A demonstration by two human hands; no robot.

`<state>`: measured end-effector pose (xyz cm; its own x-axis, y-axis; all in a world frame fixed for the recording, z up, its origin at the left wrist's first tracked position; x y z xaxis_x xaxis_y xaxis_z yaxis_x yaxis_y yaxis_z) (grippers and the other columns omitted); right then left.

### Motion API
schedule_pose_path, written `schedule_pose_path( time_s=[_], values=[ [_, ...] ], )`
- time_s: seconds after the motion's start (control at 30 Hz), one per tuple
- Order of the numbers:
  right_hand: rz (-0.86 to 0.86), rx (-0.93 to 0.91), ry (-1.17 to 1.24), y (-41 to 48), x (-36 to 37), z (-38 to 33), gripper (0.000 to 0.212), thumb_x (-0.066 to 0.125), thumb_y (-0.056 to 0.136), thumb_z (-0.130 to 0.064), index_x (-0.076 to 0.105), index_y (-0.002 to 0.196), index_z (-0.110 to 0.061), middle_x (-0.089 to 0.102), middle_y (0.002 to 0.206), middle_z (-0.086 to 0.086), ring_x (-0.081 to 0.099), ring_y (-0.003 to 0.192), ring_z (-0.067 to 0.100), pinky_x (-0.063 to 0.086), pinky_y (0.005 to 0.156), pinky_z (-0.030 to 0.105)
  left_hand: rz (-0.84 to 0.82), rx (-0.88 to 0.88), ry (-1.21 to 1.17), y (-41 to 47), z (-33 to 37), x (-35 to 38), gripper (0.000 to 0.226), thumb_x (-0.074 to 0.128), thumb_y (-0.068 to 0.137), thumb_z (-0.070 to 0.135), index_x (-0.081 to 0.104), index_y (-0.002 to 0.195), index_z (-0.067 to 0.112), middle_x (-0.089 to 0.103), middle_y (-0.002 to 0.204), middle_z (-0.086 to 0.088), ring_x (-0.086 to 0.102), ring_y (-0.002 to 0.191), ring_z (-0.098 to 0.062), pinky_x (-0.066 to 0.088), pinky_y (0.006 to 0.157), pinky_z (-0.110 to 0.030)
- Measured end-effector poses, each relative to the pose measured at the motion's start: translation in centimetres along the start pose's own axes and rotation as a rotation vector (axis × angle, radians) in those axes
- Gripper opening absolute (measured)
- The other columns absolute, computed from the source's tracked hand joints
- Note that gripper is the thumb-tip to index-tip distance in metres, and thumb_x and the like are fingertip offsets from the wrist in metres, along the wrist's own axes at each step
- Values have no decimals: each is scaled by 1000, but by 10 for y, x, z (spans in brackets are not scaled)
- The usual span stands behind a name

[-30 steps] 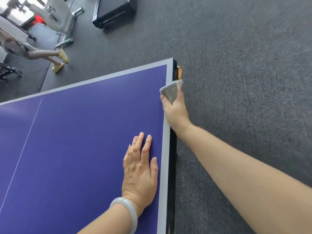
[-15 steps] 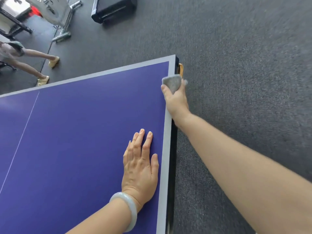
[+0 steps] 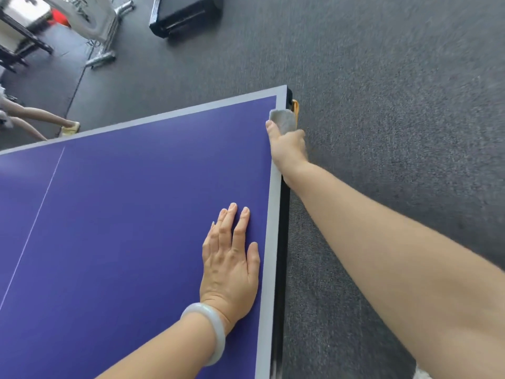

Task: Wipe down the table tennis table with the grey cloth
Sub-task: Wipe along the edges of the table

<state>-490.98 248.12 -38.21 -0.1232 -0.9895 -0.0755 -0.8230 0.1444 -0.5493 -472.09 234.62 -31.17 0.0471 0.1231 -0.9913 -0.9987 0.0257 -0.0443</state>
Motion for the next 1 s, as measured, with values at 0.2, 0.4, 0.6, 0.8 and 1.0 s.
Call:
schedule_pose_path(
  time_s=[0.2,0.4,0.6,0.8,1.0],
  values=[
    [-62,11,147,-121,5,90,64,60,91,-54,42,133,-10,54,128,10,54,119,25,43,104,45,16,15,10,-1,0,1,59,23,100,38,25,155,20,17,164,1,8,151,-14,12,121,-39],
    [-42,55,143,-69,6,57,72,59,91,-57,42,134,-2,54,134,18,55,122,32,44,104,45,8,-1,-6,0,-1,-1,60,20,98,41,25,156,22,16,164,3,8,151,-13,10,123,-39],
    [-29,61,143,-48,2,42,75,52,93,-62,38,139,-4,52,139,15,53,124,33,43,104,40,23,-7,-37,0,0,-4,61,20,97,42,29,154,22,19,163,2,13,151,-16,13,123,-40],
    [-48,80,217,-182,5,137,52,54,88,-62,45,119,-22,60,119,4,56,107,19,36,83,24,18,-3,-35,0,0,-6,63,14,97,40,27,155,22,19,163,2,13,151,-17,12,123,-39],
    [-14,58,59,-179,5,138,52,50,94,-59,45,121,-15,60,118,8,57,107,26,37,82,28,17,16,-63,2,-3,-3,53,24,103,28,26,156,21,18,164,1,12,152,-17,9,123,-38]
  ],
)
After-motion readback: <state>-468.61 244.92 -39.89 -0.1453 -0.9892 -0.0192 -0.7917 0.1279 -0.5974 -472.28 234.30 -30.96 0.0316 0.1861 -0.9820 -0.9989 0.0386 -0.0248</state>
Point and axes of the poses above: each hand's wrist, its own y-axis towards the middle knuckle, its own x-axis out of the palm, z = x × y, the point moved 10 cm from there along y, towards the middle knuckle
